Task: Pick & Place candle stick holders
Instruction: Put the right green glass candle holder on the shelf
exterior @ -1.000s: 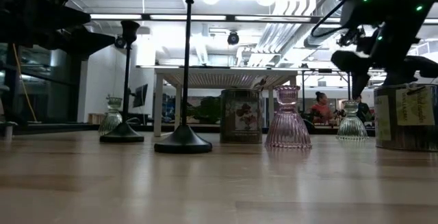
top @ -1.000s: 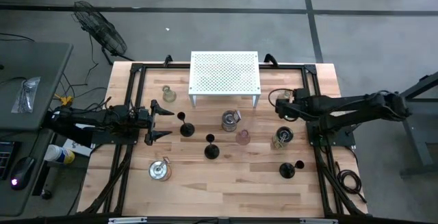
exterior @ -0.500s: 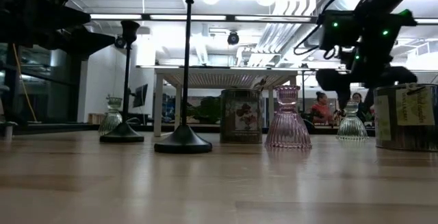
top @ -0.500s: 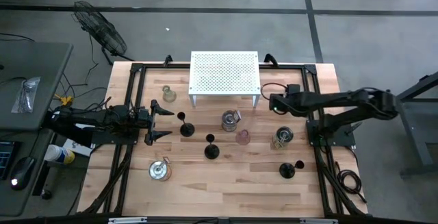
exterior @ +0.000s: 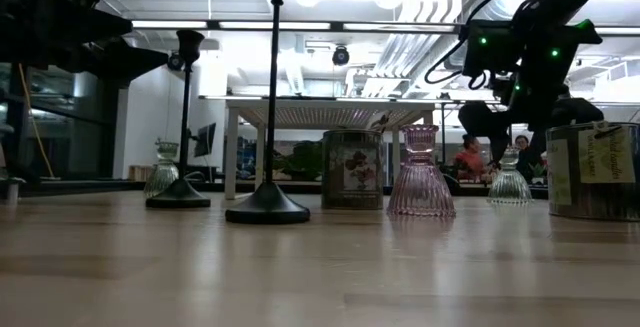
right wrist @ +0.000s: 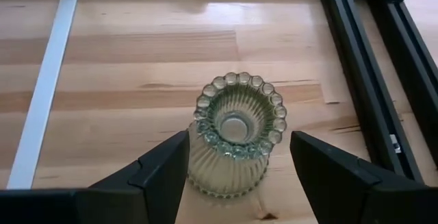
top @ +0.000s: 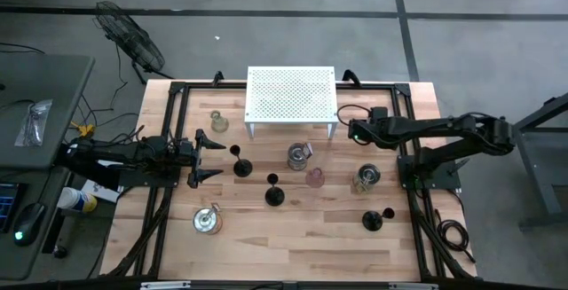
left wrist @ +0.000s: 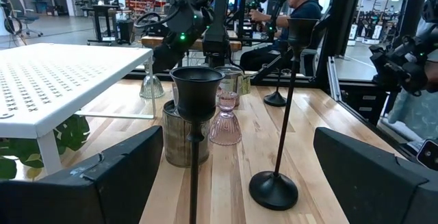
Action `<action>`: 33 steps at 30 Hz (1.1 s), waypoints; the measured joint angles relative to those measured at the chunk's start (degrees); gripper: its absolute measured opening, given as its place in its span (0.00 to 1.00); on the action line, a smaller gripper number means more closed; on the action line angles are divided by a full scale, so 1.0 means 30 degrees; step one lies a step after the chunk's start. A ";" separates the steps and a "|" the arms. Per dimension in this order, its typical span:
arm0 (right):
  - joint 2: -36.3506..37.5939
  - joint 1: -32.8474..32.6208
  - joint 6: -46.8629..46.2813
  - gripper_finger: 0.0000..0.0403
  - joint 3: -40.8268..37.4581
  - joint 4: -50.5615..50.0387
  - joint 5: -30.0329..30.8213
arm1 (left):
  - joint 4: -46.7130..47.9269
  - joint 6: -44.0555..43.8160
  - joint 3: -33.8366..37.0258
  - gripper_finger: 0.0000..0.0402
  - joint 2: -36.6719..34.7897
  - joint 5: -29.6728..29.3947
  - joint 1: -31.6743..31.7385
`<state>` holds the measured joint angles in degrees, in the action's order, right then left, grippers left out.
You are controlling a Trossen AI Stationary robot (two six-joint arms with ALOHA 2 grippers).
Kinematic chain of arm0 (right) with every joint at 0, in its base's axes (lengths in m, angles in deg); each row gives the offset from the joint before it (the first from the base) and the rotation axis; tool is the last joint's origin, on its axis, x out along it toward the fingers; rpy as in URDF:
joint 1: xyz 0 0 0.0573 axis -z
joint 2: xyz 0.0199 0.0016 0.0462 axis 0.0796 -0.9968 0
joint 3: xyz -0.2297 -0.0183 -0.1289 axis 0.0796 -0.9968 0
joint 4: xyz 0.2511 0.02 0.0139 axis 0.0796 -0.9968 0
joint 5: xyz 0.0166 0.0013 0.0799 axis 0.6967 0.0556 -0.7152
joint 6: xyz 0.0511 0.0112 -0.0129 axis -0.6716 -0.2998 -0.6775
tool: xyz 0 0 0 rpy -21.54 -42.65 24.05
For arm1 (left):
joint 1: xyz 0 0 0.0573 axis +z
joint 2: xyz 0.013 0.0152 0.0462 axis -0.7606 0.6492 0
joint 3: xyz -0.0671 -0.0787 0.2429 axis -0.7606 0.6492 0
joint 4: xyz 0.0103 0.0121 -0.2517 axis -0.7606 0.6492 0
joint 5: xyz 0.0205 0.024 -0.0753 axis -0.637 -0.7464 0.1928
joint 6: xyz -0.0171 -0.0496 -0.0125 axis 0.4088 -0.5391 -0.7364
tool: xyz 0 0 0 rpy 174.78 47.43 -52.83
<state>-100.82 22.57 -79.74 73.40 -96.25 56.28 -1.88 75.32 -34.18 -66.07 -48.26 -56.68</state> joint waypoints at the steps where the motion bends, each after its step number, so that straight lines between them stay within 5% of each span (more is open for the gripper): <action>1: 0.0000 0.0066 0.0002 0.61 0.0000 0.0016 -0.0038 | 0.0000 0.0000 0.0000 0.93 0.0000 0.0000 0.0007; 15: 0.0007 0.1060 0.1440 0.41 0.0007 0.1018 -0.0515 | 0.0000 0.0000 0.0000 0.93 0.0006 -0.0002 0.0007; 33: 0.0015 0.1054 0.1788 0.34 0.0007 0.1121 -0.0492 | 0.0000 0.0000 0.0001 0.93 0.0006 -0.0006 0.0007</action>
<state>-100.77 25.73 -74.38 73.42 -92.88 54.80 -1.88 75.32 -34.18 -66.06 -48.28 -56.66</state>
